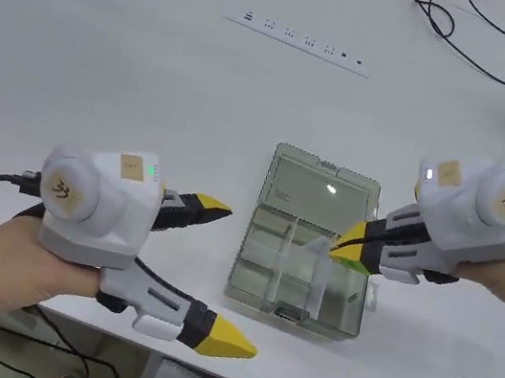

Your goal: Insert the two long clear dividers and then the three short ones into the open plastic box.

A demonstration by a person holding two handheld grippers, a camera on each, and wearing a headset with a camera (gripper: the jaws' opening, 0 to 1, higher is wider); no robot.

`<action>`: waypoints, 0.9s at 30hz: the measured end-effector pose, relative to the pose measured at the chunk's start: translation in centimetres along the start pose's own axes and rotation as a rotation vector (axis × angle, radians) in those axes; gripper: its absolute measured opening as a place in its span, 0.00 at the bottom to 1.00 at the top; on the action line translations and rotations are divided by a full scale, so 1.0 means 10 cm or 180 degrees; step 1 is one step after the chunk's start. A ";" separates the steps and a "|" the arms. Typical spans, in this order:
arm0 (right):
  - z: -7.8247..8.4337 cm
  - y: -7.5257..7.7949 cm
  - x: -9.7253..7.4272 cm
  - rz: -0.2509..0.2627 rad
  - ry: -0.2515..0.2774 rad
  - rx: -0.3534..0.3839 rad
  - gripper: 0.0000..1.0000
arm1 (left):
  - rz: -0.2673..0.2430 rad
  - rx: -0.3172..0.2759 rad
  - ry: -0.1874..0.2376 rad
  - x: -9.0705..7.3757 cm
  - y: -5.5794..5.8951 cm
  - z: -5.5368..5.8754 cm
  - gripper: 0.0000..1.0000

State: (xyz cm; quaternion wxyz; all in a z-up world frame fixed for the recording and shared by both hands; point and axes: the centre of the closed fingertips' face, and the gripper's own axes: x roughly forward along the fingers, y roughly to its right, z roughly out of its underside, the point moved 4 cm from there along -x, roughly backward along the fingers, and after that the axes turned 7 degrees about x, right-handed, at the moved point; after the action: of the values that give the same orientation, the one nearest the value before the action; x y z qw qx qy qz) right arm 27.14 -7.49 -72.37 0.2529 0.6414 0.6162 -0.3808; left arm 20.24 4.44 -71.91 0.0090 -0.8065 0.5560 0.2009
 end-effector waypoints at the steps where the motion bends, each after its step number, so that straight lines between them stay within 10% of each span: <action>1: -0.01 0.00 0.00 -0.0008 0.0028 0.0000 0.02 | 0.0003 -0.0002 -0.0001 0.00 0.00 0.00 1.00; 27: 0.02 -0.02 0.08 0.0019 0.0146 -0.0201 0.02 | 0.0044 -0.0027 -0.0007 0.02 0.04 0.03 1.00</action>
State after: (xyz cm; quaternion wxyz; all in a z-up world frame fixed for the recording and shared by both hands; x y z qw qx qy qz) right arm 26.89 -7.11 -73.13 0.2599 0.6435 0.6316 -0.3456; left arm 19.84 4.14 -72.13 0.0048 -0.8024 0.5607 0.2042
